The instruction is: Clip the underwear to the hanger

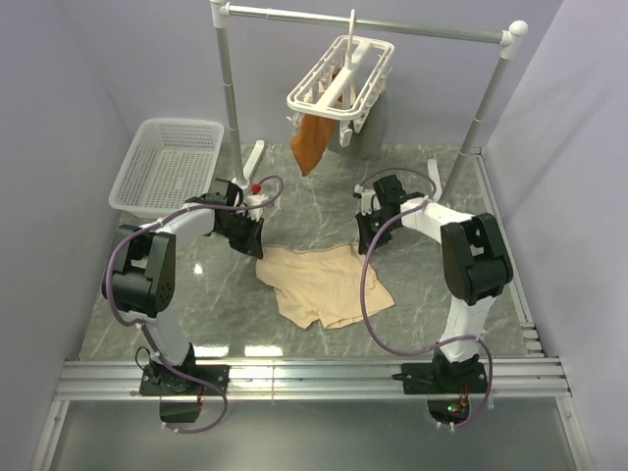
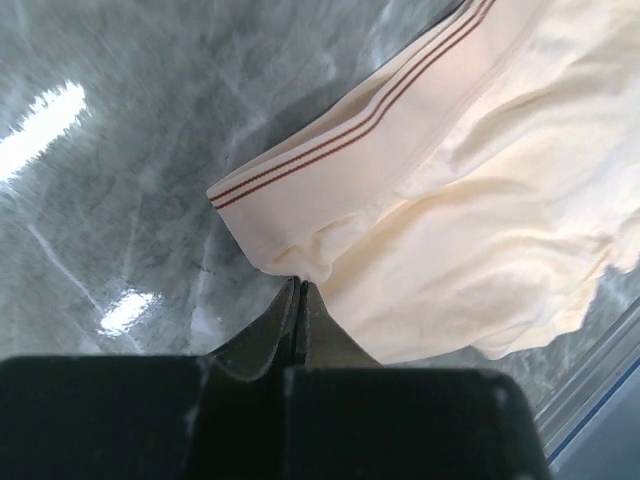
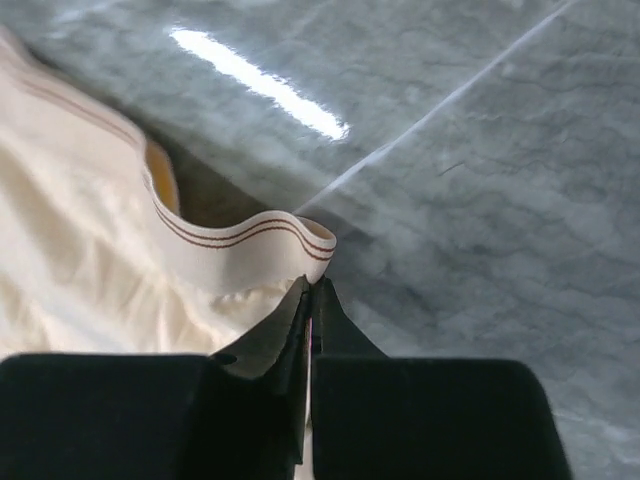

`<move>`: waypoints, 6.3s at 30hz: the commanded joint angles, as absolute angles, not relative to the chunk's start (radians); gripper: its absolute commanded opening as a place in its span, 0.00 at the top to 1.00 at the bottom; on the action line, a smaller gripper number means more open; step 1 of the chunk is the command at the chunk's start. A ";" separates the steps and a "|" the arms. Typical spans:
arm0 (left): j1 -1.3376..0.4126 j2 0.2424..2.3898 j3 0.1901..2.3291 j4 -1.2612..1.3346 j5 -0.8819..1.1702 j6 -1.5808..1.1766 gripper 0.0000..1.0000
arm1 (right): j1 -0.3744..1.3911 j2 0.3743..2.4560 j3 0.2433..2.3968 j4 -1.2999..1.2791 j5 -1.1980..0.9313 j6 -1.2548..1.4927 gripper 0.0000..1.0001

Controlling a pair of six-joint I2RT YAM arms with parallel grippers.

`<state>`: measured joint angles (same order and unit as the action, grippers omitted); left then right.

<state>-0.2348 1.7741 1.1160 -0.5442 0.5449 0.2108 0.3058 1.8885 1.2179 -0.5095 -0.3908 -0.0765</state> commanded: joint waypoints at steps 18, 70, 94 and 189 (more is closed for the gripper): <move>-0.267 1.267 1.069 -0.569 0.742 0.348 0.99 | 0.170 1.096 0.990 -0.558 -0.627 -0.342 1.00; -0.279 1.286 1.132 -0.109 0.522 0.066 0.40 | 0.117 1.207 1.176 -0.341 -0.572 -0.177 0.44; -0.387 1.362 1.402 0.175 0.565 -0.121 0.34 | 0.158 1.124 1.433 0.029 -0.808 0.319 0.43; -0.502 1.370 1.420 0.164 0.377 0.006 0.52 | 0.604 1.457 1.531 0.273 -0.159 0.291 1.00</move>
<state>-0.5125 1.3808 1.3773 0.1001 0.3878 0.0547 0.6258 1.5013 1.5345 0.2256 -0.1493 0.2493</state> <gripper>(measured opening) 0.482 0.007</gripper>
